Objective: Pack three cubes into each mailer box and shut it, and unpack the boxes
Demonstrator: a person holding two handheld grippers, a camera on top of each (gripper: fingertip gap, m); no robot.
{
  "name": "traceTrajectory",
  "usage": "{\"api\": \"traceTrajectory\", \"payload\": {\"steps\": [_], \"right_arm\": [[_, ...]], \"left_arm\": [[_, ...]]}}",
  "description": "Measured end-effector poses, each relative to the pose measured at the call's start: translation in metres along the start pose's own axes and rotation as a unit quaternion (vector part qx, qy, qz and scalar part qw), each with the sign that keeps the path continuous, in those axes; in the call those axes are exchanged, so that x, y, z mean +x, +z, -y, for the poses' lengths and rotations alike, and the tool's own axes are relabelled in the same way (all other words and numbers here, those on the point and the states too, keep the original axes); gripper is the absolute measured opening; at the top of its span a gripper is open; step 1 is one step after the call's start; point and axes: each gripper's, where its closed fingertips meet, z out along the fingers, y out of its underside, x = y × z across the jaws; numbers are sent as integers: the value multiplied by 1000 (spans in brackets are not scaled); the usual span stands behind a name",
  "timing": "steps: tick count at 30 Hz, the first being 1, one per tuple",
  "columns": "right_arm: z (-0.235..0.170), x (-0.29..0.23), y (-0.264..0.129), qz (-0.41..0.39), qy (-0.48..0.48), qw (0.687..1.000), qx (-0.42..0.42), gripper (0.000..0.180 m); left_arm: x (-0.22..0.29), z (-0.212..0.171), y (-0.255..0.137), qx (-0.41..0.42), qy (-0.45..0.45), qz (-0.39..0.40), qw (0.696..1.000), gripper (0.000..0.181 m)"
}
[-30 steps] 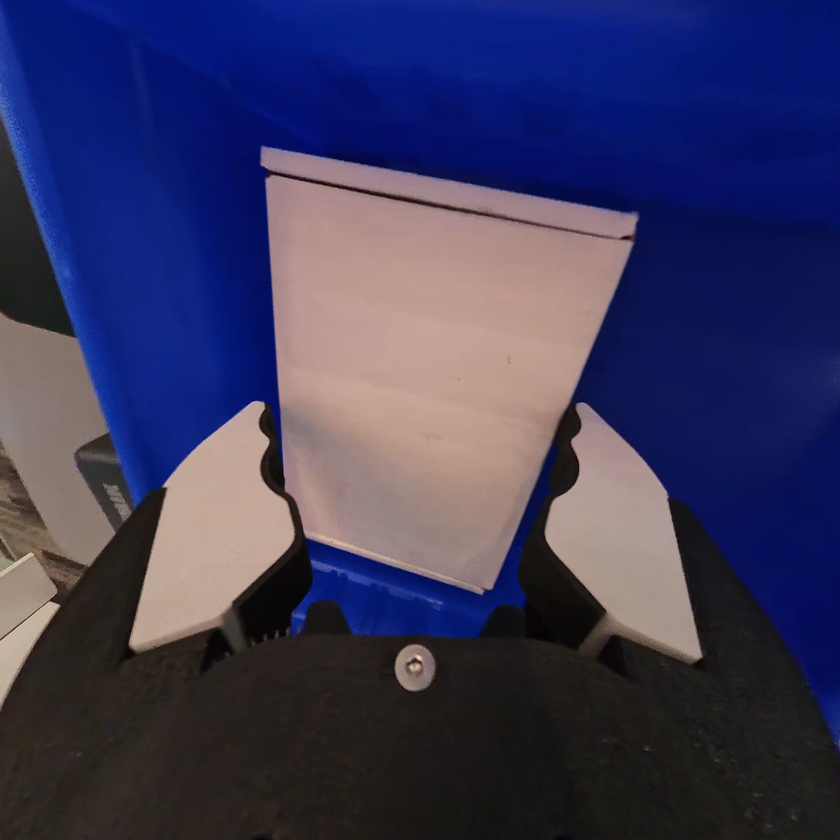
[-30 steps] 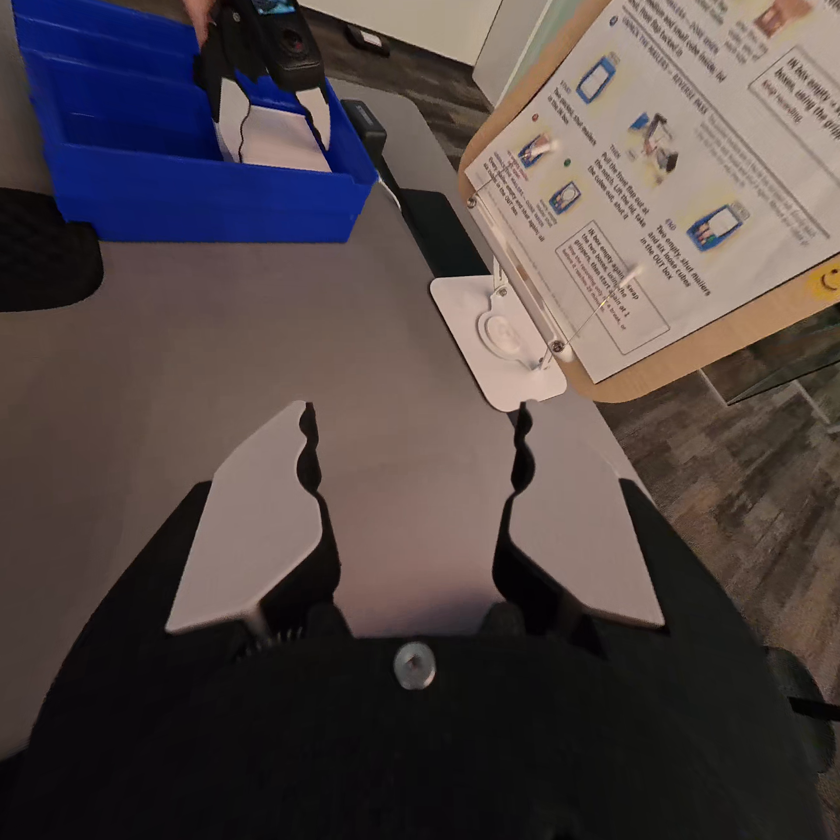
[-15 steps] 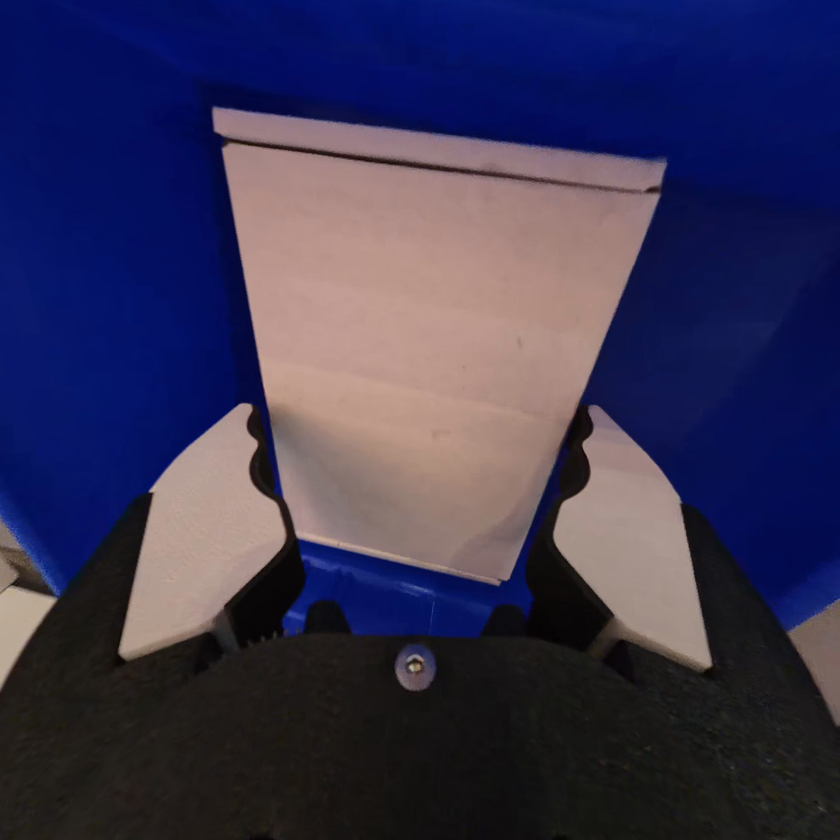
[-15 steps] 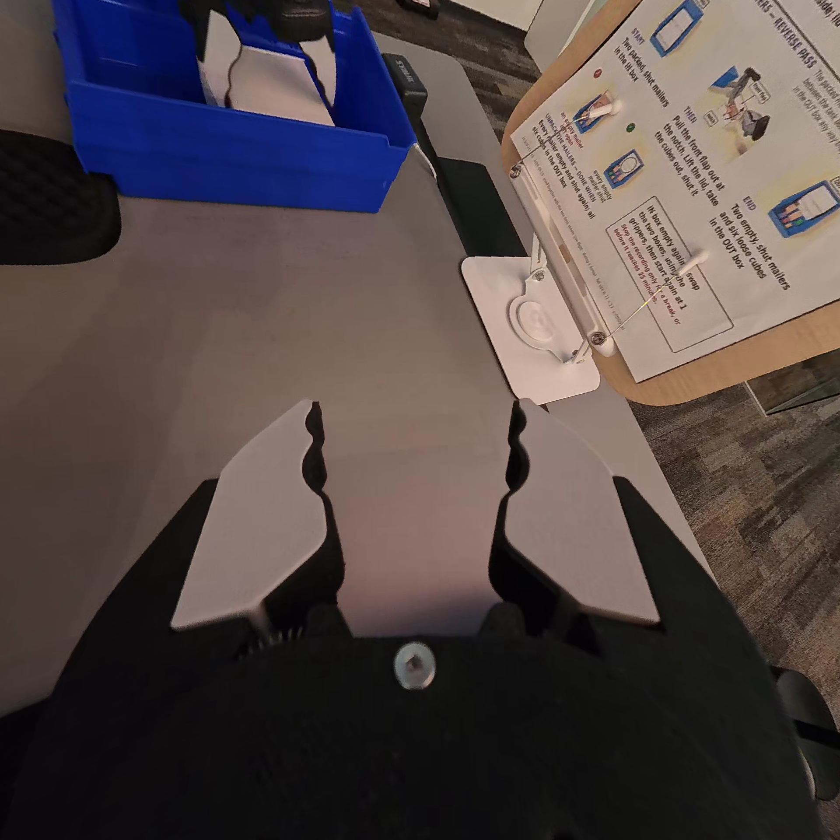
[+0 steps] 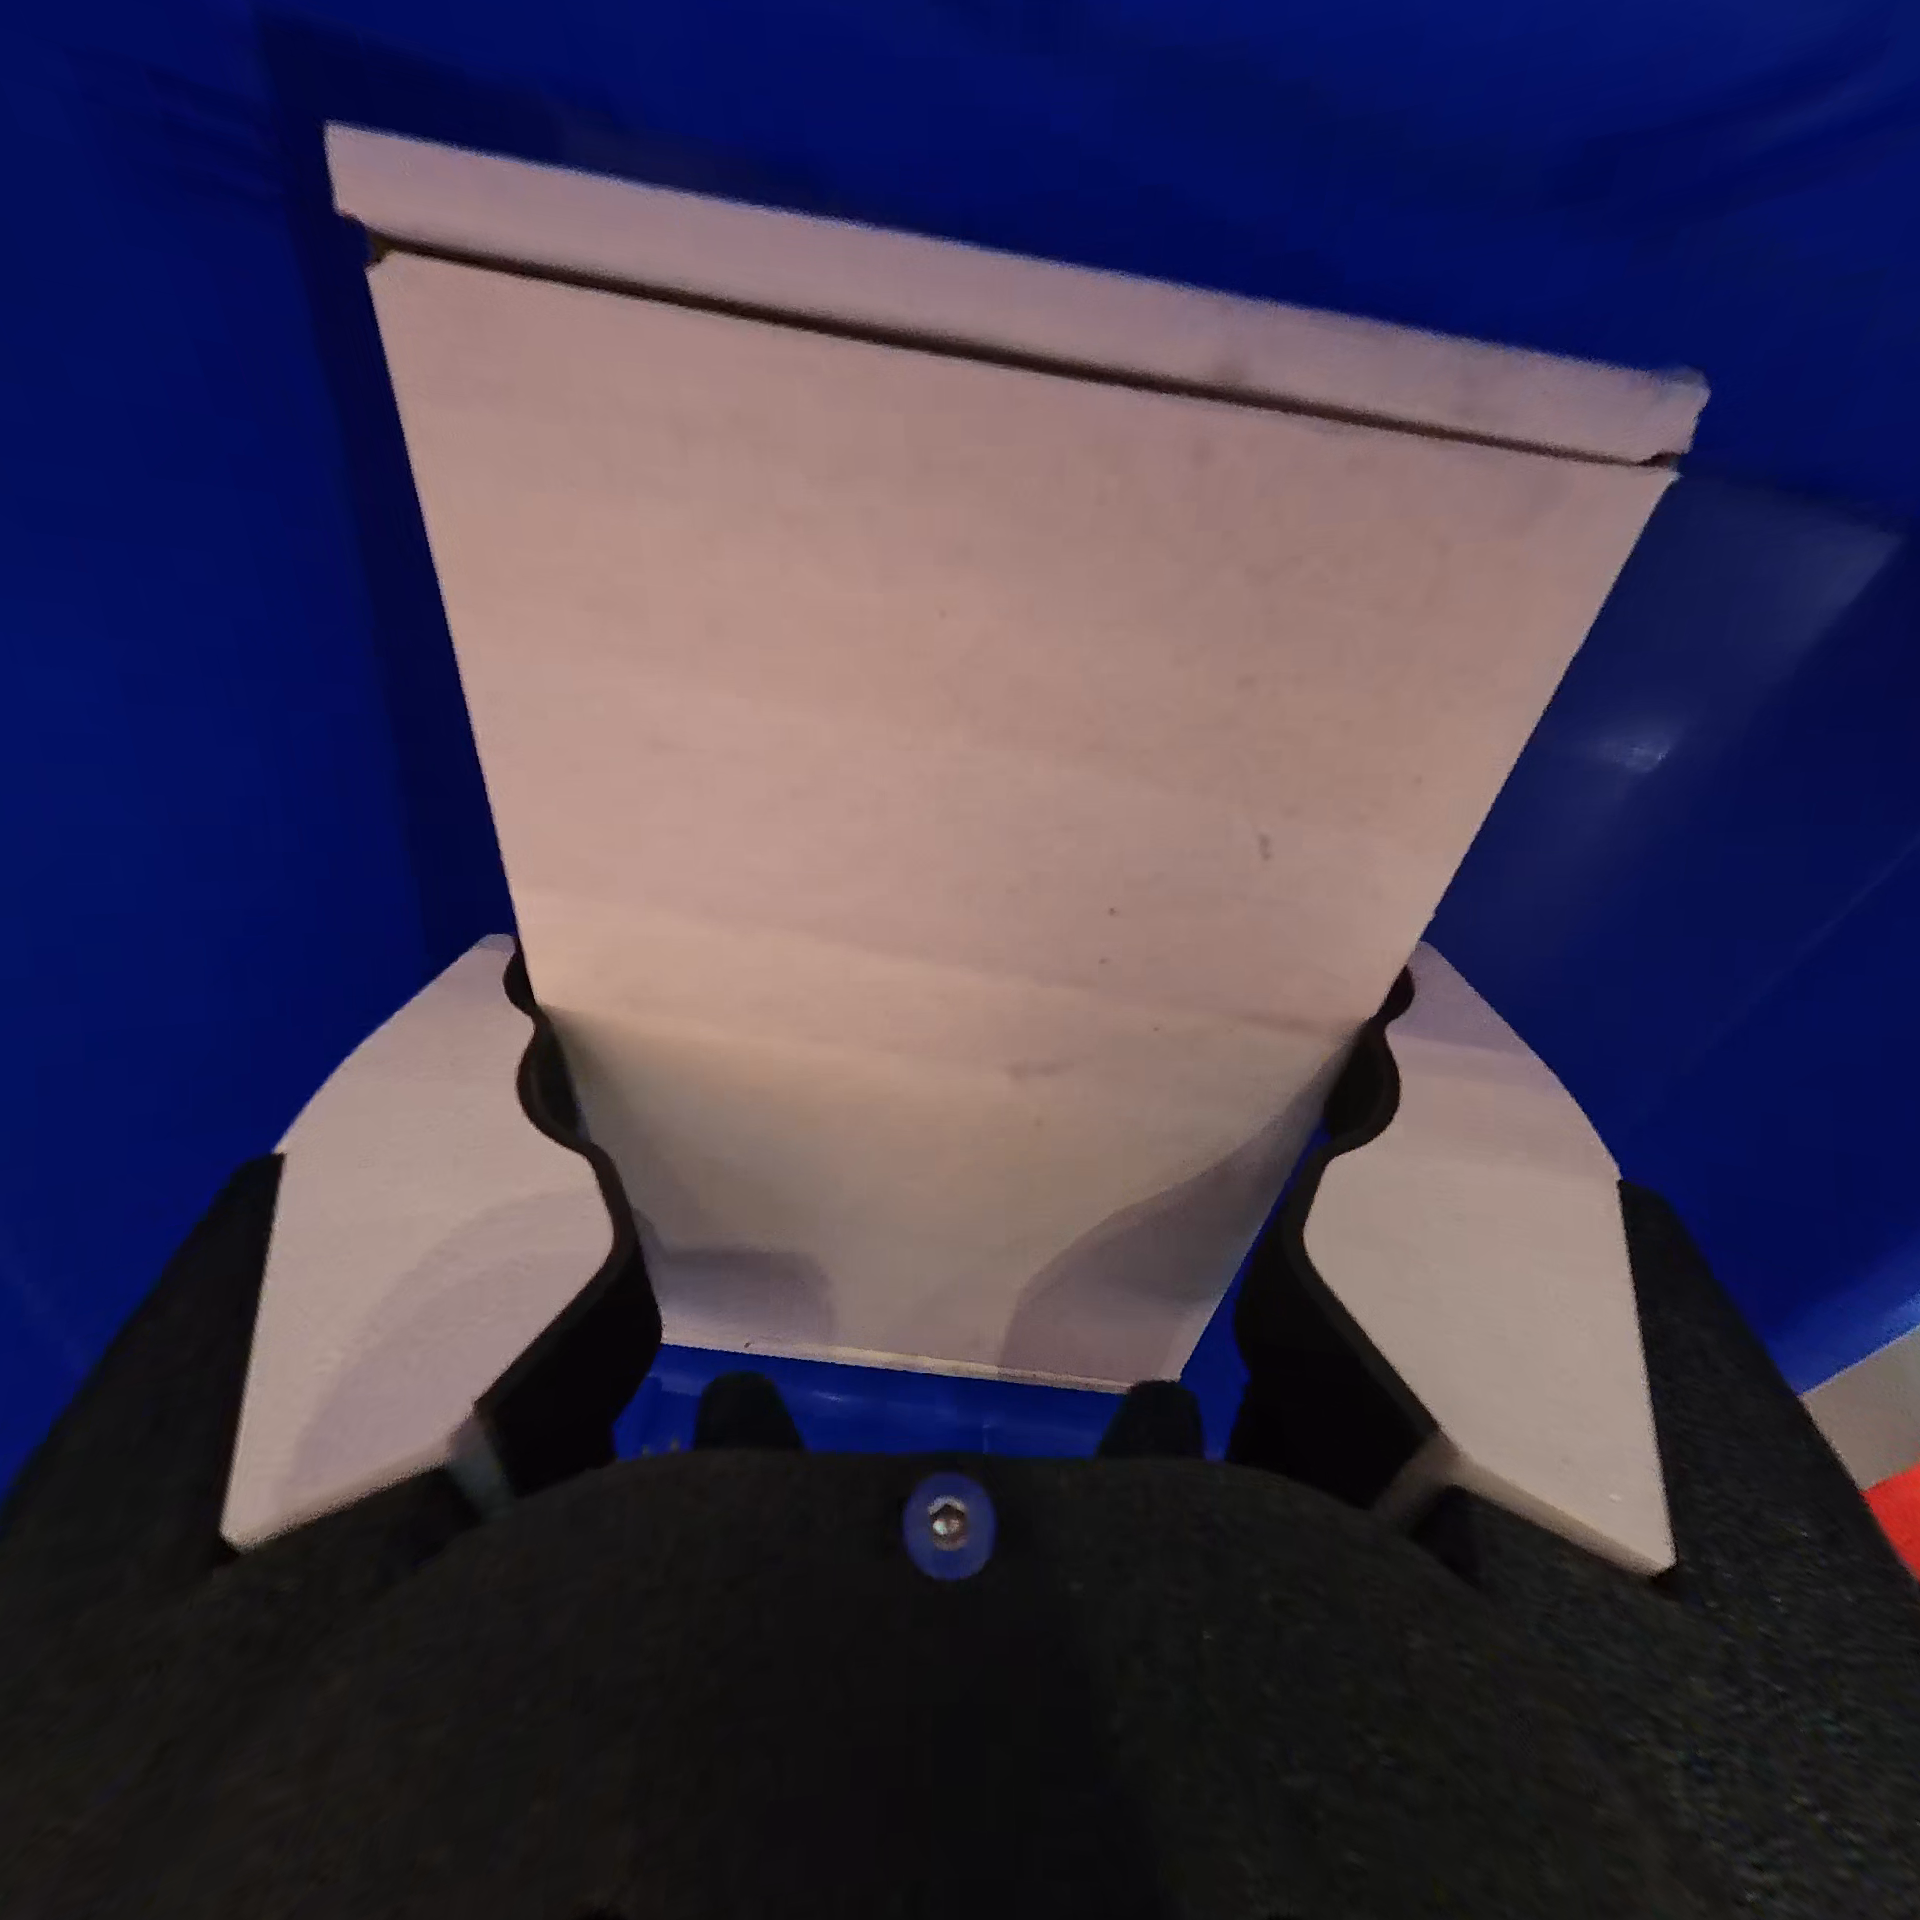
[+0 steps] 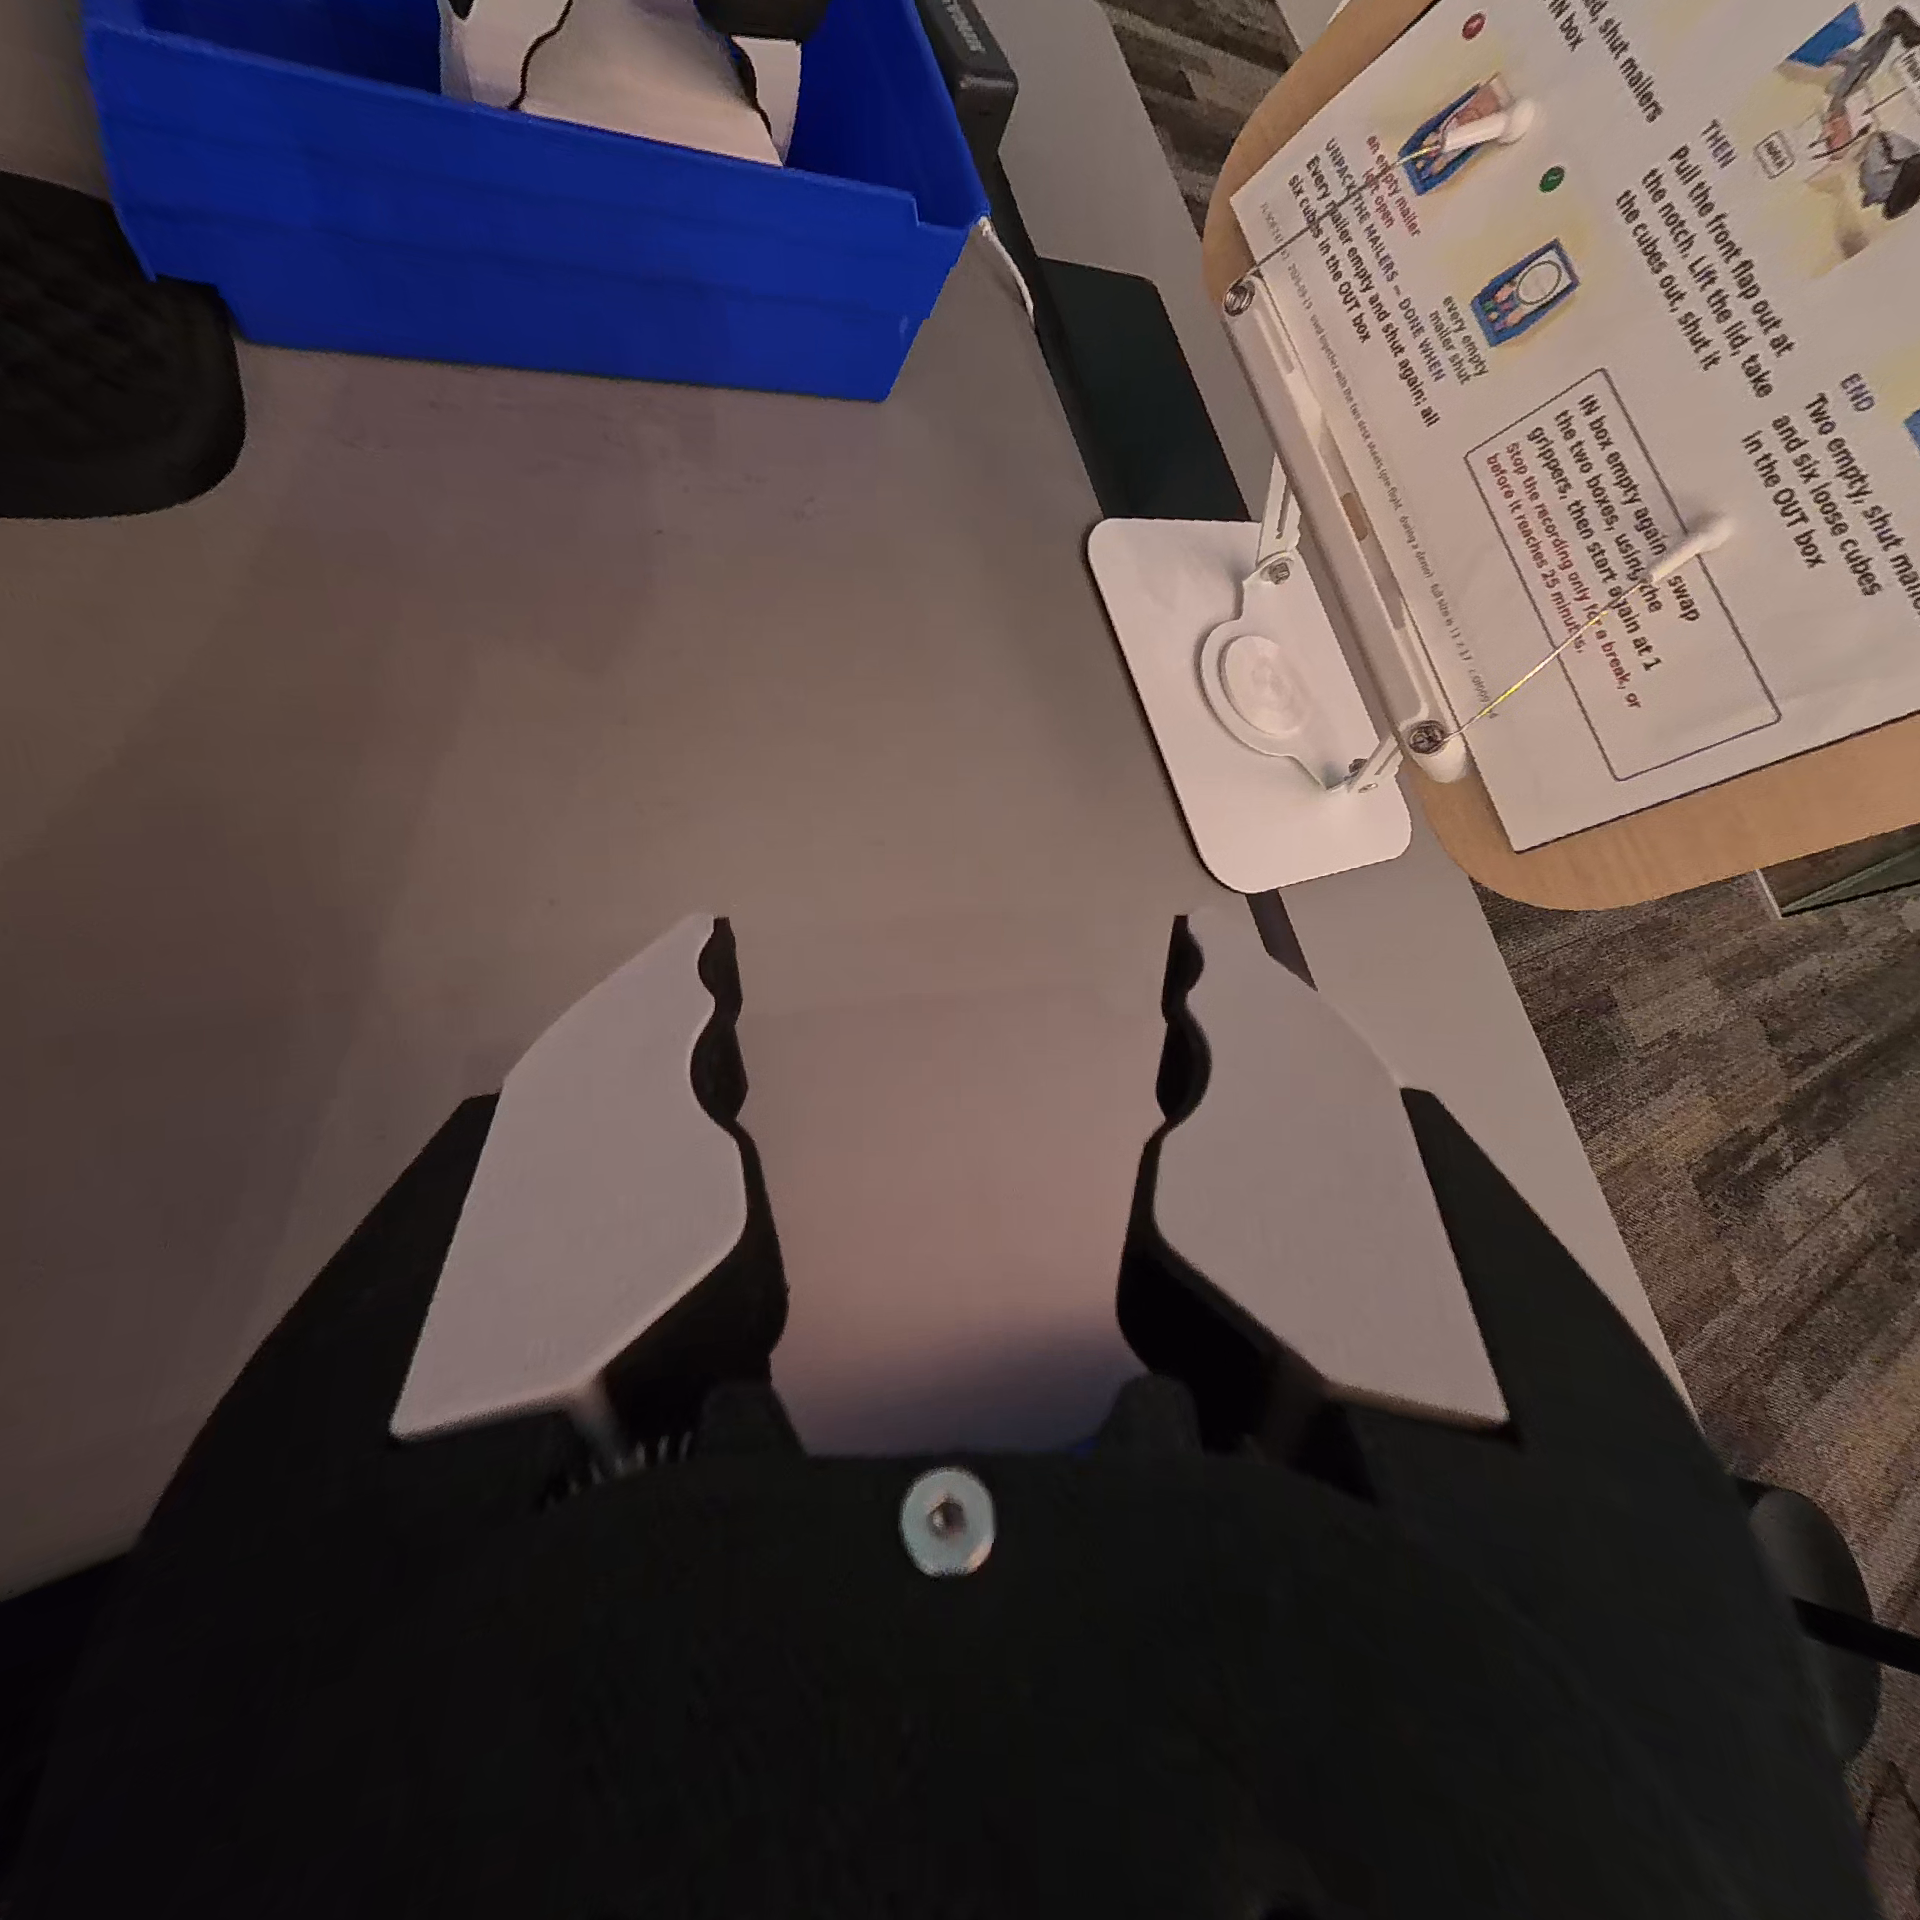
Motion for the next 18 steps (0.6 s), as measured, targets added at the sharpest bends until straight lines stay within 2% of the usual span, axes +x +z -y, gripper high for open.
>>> {"api": "traceTrajectory", "payload": {"steps": [18], "right_arm": [[-10,-12,10,29,-16,999,-30,80]], "left_arm": [[-1,-8,-5,9,-32,-2,999,135]]}}
